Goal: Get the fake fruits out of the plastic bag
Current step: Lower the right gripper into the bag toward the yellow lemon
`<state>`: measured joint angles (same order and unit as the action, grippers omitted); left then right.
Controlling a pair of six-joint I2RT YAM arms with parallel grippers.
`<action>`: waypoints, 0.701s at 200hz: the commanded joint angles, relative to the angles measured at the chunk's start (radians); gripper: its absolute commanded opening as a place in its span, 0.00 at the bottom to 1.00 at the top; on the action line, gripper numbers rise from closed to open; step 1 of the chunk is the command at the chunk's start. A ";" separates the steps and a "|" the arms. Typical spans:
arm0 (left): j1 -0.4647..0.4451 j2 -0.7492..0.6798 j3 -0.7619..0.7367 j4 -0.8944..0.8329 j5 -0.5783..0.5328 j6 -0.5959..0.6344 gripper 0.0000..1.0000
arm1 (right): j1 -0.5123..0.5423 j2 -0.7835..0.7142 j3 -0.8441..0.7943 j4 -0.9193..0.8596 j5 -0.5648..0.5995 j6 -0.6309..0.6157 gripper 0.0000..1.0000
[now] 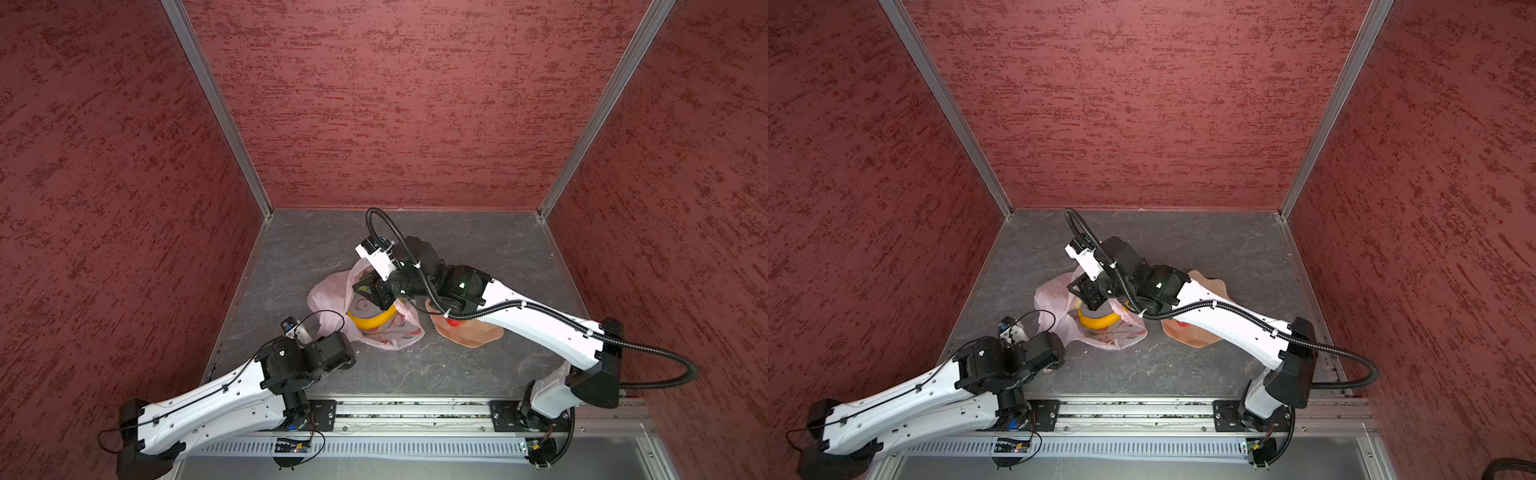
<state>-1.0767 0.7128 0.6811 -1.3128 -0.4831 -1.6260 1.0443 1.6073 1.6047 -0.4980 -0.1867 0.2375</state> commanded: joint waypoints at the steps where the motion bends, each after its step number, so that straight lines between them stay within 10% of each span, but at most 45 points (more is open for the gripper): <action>1: -0.003 -0.021 -0.021 0.030 -0.041 0.018 0.11 | 0.009 0.077 0.048 -0.099 0.010 0.017 0.31; 140: 0.036 0.075 -0.079 0.194 -0.008 0.086 0.12 | -0.112 0.373 0.072 -0.156 0.274 -0.024 0.31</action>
<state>-1.0573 0.7536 0.5888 -1.1805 -0.4973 -1.5768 0.9611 1.9438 1.6650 -0.6640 0.0021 0.2348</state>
